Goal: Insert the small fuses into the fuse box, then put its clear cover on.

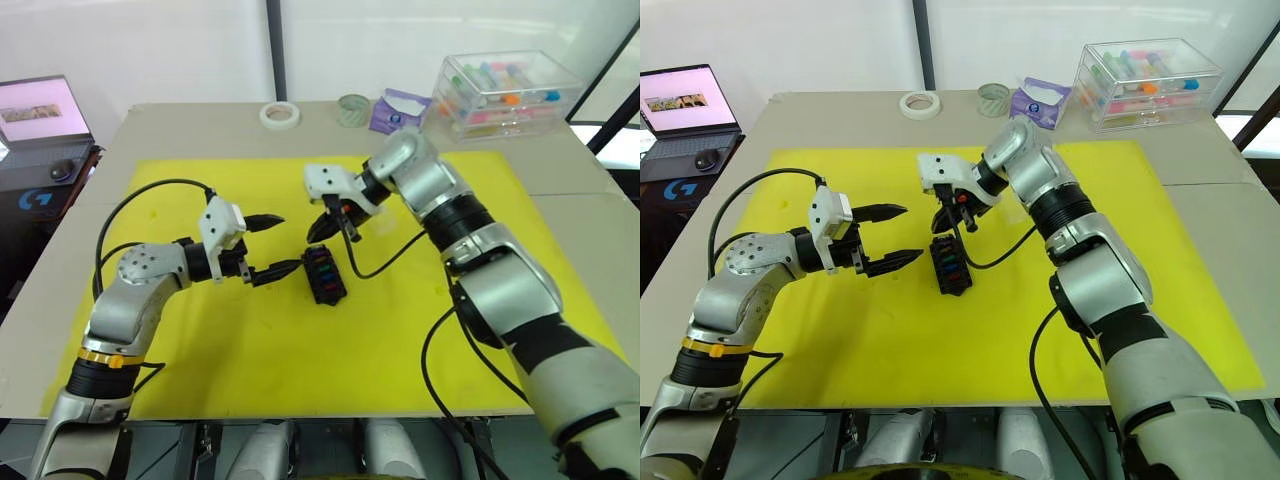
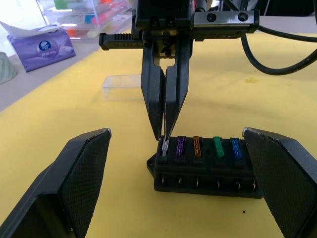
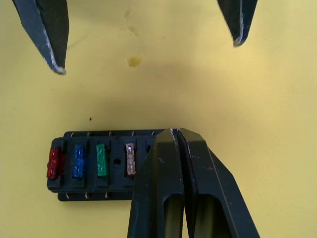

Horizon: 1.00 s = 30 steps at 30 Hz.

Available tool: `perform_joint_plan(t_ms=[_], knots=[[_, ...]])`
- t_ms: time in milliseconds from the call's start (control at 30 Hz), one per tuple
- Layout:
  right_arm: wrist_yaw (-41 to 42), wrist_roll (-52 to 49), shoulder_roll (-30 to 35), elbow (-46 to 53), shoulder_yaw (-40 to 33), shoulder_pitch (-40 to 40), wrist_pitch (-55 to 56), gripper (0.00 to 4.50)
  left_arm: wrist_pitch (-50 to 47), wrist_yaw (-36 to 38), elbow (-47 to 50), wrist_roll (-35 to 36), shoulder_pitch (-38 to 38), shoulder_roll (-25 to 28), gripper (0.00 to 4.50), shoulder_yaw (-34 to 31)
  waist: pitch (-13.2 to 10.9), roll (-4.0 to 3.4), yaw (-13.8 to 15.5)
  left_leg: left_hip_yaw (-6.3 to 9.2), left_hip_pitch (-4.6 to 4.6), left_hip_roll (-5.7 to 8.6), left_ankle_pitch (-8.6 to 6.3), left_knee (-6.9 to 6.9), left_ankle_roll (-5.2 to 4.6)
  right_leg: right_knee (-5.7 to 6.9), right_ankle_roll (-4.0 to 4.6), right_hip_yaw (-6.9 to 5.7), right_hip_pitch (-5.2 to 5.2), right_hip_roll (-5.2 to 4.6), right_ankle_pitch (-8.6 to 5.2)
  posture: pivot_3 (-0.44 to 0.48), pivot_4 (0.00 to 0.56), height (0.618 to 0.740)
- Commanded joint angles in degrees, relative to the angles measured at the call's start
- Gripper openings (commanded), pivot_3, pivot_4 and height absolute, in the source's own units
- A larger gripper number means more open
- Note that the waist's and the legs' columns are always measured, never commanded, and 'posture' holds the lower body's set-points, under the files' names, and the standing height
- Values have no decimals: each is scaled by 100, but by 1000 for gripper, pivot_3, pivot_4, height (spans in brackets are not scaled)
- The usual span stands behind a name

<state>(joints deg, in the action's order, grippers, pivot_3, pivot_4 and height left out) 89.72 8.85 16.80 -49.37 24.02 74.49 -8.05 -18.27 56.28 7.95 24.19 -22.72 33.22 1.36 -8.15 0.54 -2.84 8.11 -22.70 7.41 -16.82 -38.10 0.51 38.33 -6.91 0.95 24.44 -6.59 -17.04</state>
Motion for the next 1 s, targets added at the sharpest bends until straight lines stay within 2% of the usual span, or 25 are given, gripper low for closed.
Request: perform_joint_plan(t_ms=[33, 1000], knots=[[12, 1, 42, 199, -21, 50, 48, 65, 24, 23, 133, -6, -78, 48, 4500, -20, 0, 0, -4, 0, 0, 0, 0, 0, 0, 0, 0, 0, 0, 0, 0, 0, 150, 740], [-254, 279, -137, -297, 89, -14, 259, 65, -37, -16, 211, -16, 3, 101, 4500, -29, 0, 0, -56, 2, 1, 0, 0, -1, 0, 0, 0, -1, 0, 0, 0, 0, 150, 740]])
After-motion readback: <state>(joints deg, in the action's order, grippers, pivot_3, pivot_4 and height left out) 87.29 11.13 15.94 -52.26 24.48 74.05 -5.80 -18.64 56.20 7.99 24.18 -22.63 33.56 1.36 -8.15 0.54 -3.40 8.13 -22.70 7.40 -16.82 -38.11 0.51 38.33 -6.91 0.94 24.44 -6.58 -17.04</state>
